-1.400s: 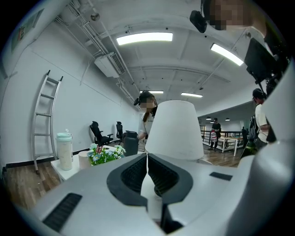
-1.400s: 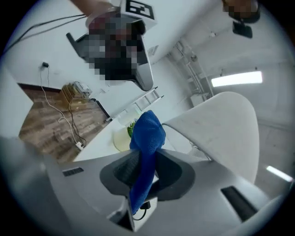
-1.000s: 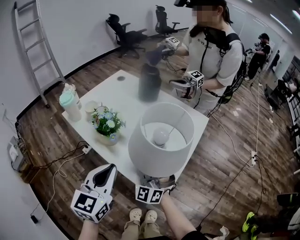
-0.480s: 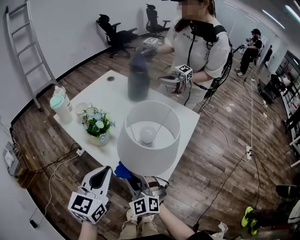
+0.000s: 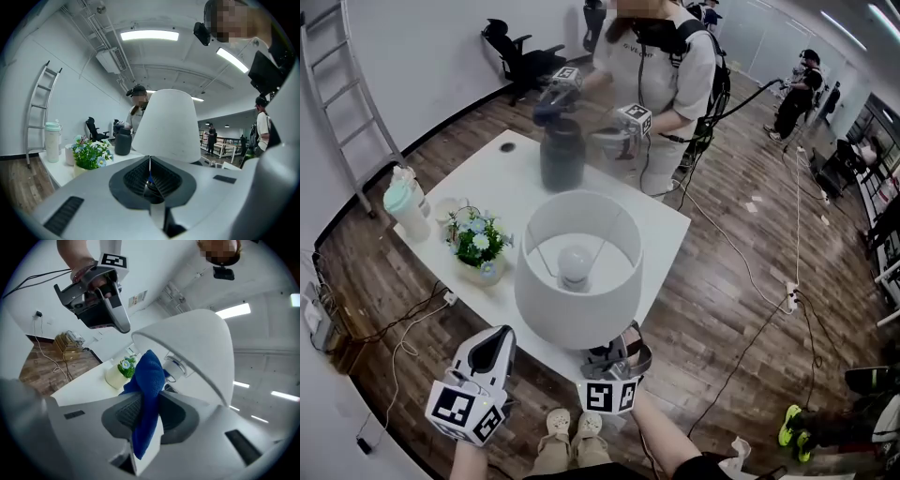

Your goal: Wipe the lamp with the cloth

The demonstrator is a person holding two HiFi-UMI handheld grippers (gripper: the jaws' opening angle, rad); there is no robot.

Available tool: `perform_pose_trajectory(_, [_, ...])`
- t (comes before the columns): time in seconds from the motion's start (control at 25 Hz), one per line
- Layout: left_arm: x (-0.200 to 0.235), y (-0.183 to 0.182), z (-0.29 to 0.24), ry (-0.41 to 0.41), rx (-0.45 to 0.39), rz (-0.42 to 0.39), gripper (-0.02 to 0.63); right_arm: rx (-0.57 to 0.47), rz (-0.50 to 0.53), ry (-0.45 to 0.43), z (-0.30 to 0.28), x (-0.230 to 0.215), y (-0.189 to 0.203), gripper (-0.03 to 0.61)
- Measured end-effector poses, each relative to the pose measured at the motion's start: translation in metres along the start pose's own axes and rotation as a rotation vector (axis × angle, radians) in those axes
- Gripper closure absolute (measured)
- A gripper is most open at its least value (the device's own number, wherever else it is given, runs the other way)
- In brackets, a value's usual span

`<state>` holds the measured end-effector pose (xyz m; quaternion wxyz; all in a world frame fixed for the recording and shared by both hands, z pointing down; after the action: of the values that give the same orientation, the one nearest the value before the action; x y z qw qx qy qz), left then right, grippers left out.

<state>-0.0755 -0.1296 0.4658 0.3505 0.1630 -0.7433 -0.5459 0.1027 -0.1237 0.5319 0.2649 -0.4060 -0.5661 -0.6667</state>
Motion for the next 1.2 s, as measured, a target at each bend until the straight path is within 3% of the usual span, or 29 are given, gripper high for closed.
perform_pose_trajectory(0.24, [-0.007,0.005,0.0,-0.007,0.01,0.002,0.603,0.09,-0.083,-0.167,0.008,0.031,0.027,0.492])
perform_pose_trajectory(0.36, [-0.005,0.007,0.001,-0.014,0.015,0.001,0.601,0.167,-0.165,-0.285,0.014,0.044,0.048,0.492])
perform_pose_trajectory(0.48, [-0.006,0.008,-0.001,-0.013,0.022,0.001,0.601,0.177,-0.303,-0.347,0.023,0.035,0.063,0.492])
perform_pose_trajectory(0.68, [-0.01,0.005,-0.002,-0.017,0.024,-0.013,0.603,0.015,-0.56,-0.248,0.024,-0.022,0.08,0.492])
perform_pose_trajectory(0.88, [-0.011,0.006,-0.006,-0.022,0.033,-0.016,0.601,-0.215,-0.855,-0.286,-0.013,-0.054,0.089,0.492])
perform_pose_trajectory(1.08, [-0.006,0.01,-0.011,-0.04,0.033,-0.008,0.601,-0.314,-0.912,-0.377,-0.044,-0.045,0.082,0.492])
perform_pose_trajectory(1.2, [-0.007,0.009,-0.013,-0.04,0.028,-0.004,0.601,-0.295,-0.866,-0.473,-0.052,-0.026,0.077,0.492])
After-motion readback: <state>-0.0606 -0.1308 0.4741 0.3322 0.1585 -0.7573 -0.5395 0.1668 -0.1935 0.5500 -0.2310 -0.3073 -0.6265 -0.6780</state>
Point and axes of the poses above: the fingertips, and each gripper's own axes: z backward along the fingers, x to its left, y out of its underside, the point moved 6 cm from there along z, backward along the fingers, and after that the axes turned 11 degrees about z, right-handed, at the moved point
